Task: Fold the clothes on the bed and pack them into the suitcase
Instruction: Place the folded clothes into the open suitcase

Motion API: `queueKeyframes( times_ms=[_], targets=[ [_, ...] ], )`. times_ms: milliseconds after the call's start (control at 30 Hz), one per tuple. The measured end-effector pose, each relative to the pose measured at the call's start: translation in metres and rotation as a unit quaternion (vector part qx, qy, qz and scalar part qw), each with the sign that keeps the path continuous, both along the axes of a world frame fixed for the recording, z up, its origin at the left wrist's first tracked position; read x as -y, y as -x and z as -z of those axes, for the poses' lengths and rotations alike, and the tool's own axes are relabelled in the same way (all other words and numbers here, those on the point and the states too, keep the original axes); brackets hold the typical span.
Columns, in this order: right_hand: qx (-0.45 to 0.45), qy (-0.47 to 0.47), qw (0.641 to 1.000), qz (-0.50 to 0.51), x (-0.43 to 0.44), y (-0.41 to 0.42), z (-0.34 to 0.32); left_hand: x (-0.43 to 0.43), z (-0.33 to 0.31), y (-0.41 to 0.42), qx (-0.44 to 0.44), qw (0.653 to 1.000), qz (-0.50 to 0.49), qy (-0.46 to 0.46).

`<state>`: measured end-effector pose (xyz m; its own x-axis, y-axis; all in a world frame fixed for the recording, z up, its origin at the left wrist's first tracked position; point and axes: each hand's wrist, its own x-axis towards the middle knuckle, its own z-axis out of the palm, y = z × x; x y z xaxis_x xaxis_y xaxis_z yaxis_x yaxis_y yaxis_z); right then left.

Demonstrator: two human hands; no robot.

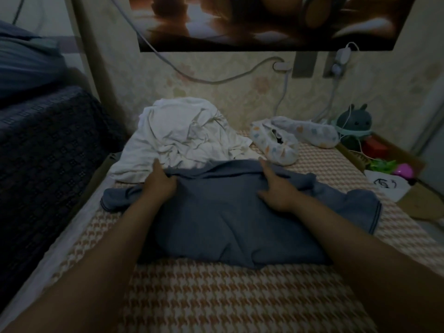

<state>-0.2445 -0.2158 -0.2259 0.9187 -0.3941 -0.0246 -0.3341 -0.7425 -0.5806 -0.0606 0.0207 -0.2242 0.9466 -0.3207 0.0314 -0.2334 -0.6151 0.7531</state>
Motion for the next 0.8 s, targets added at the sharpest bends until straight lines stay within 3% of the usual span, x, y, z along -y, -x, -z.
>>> queueKeyframes(
  times_ms=[67,133,233,300,400,500,600,733,800],
  targets=[
    [0.01,-0.005,1.0,0.005,0.002,0.011,0.002,0.004,0.008,0.008,0.035,0.995,0.072,-0.052],
    [0.063,0.063,0.993,0.074,0.009,0.022,0.002,0.012,0.011,0.023,0.112,0.983,0.063,-0.13],
    [-0.033,0.238,0.949,0.202,0.011,0.051,-0.001,0.032,0.003,0.059,0.178,0.968,0.128,-0.122],
    [-0.113,0.234,0.931,0.255,0.004,0.077,0.001,0.044,0.0,0.087,0.166,0.952,0.221,-0.131],
    [-0.18,0.229,0.929,0.229,-0.007,0.102,0.014,0.056,0.001,0.133,0.152,0.91,0.327,-0.202],
    [-0.08,0.162,0.969,0.167,-0.022,0.12,0.013,0.051,0.01,0.166,0.164,0.881,0.375,-0.238],
    [0.032,0.09,0.963,0.252,-0.013,0.143,-0.007,0.033,0.025,0.173,0.155,0.867,0.389,-0.271],
    [-0.114,0.226,0.937,0.242,0.013,0.177,-0.009,0.002,0.039,0.159,0.169,0.861,0.348,-0.33],
    [-0.131,0.324,0.914,0.205,0.014,0.176,0.004,-0.007,0.037,0.158,0.171,0.863,0.341,-0.331]
  ],
)
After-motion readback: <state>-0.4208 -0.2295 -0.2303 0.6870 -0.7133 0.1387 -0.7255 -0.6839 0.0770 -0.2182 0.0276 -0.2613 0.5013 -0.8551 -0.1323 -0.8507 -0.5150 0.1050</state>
